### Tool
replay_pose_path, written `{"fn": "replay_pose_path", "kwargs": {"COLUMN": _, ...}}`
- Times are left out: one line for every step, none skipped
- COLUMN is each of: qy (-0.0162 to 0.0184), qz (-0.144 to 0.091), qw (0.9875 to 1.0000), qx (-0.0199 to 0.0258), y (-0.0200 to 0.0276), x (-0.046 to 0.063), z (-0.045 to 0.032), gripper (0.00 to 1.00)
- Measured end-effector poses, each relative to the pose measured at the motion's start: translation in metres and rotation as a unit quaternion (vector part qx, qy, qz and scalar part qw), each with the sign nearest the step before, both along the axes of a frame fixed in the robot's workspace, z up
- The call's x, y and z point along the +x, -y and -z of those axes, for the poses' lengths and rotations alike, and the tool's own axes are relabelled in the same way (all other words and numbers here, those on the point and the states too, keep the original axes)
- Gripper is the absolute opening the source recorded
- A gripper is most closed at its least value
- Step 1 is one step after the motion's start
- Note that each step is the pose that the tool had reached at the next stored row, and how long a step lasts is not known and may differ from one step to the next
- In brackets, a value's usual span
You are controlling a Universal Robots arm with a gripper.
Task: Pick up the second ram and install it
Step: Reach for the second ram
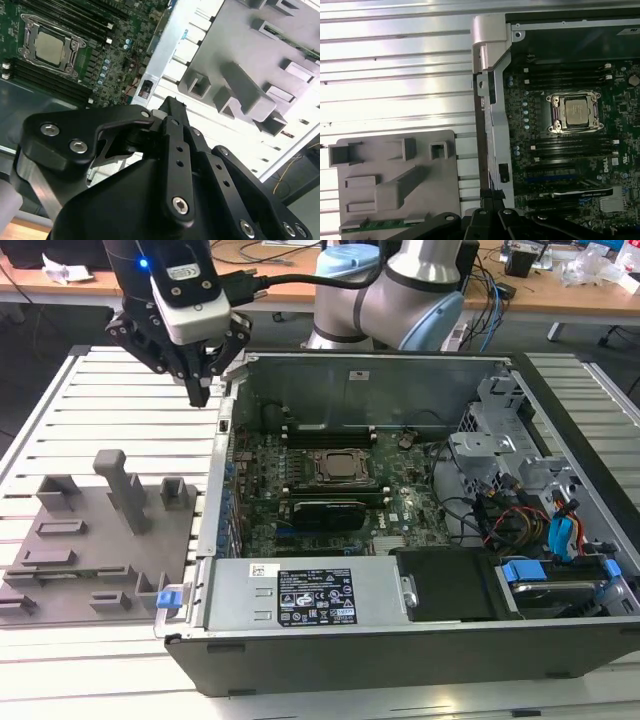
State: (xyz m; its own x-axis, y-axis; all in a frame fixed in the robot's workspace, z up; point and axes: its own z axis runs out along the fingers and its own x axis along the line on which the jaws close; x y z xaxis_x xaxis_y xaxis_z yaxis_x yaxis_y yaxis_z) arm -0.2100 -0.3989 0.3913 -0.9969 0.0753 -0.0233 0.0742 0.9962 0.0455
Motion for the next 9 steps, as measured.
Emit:
{"fn": "replay_pose_path", "kwargs": {"qy": 0.0000, "qz": 0.000, "qw": 1.0000, "qx": 0.0000, "y": 0.0000, "x": -0.003, "z": 0.0001, "gripper": 0.11}}
{"fn": "replay_pose_path", "kwargs": {"qy": 0.0000, "qz": 0.000, "qw": 1.0000, "qx": 0.0000, "y": 0.0000, "x": -0.006, "z": 0.0002, "gripper": 0.11}}
{"fn": "replay_pose_path", "kwargs": {"qy": 0.0000, "qz": 0.000, "qw": 1.0000, "qx": 0.0000, "y": 0.0000, "x": -0.010, "z": 0.0003, "gripper": 0.11}}
{"fn": "replay_pose_path", "kwargs": {"qy": 0.0000, "qz": 0.000, "qw": 1.0000, "qx": 0.0000, "y": 0.0000, "x": -0.013, "z": 0.0003, "gripper": 0.11}}
{"fn": "replay_pose_path", "kwargs": {"qy": 0.0000, "qz": 0.000, "qw": 1.0000, "qx": 0.0000, "y": 0.0000, "x": -0.018, "z": 0.0004, "gripper": 0.11}}
{"fn": "replay_pose_path", "kwargs": {"qy": 0.0000, "qz": 0.000, "qw": 1.0000, "qx": 0.0000, "y": 0.0000, "x": -0.022, "z": 0.0006, "gripper": 0.11}}
{"fn": "replay_pose_path", "kwargs": {"qy": 0.0000, "qz": 0.000, "qw": 1.0000, "qx": 0.0000, "y": 0.0000, "x": -0.025, "z": 0.0006, "gripper": 0.11}}
{"fn": "replay_pose_path", "kwargs": {"qy": 0.0000, "qz": 0.000, "qw": 1.0000, "qx": 0.0000, "y": 0.0000, "x": -0.027, "z": 0.0007, "gripper": 0.11}}
{"fn": "replay_pose_path", "kwargs": {"qy": 0.0000, "qz": 0.000, "qw": 1.0000, "qx": 0.0000, "y": 0.0000, "x": -0.029, "z": 0.0007, "gripper": 0.11}}
